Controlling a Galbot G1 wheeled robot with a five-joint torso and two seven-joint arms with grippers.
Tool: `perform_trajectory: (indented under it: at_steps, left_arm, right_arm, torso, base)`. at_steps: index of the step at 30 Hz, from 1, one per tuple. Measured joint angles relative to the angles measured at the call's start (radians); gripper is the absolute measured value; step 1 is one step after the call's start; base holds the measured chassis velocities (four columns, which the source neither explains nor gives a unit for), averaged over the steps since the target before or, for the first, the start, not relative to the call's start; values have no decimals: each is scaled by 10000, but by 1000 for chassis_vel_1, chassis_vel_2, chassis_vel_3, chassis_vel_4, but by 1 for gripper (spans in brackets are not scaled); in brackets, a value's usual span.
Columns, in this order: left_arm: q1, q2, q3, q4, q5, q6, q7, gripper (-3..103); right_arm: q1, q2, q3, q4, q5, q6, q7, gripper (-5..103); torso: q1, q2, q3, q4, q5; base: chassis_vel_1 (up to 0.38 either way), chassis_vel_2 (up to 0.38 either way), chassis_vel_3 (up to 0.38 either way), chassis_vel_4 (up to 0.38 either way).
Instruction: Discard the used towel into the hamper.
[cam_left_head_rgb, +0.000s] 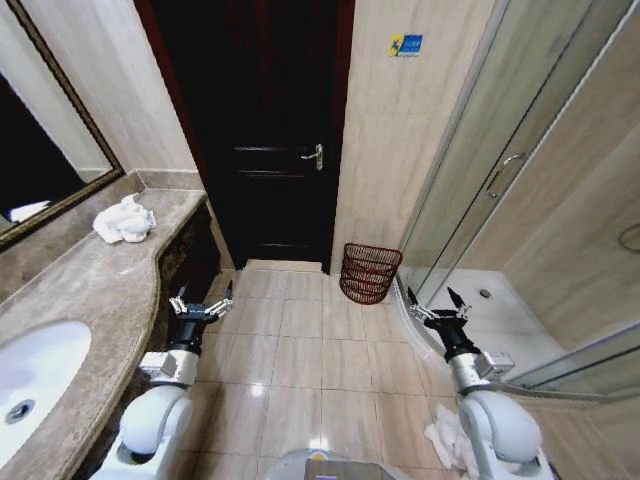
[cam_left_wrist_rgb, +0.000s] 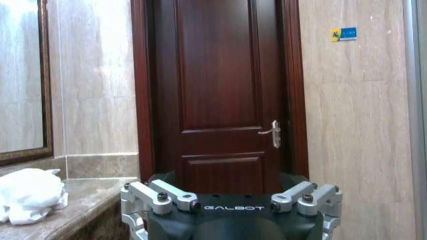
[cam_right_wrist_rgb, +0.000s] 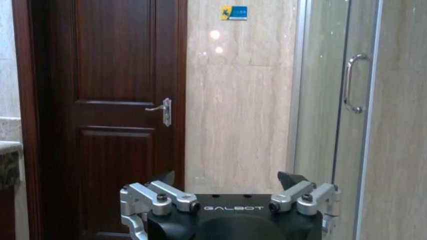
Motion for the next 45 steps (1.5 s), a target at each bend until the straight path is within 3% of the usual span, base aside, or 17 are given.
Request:
perform_trajectory:
  at_steps: [45]
  left_arm:
    - [47,6,-89,50,120,-343,112,100]
  right_arm:
    - [-195,283,17,7,-140,272,-173,100]
  torso:
    - [-3,1,-1,0,0]
  base:
    - [-5,5,7,-5]
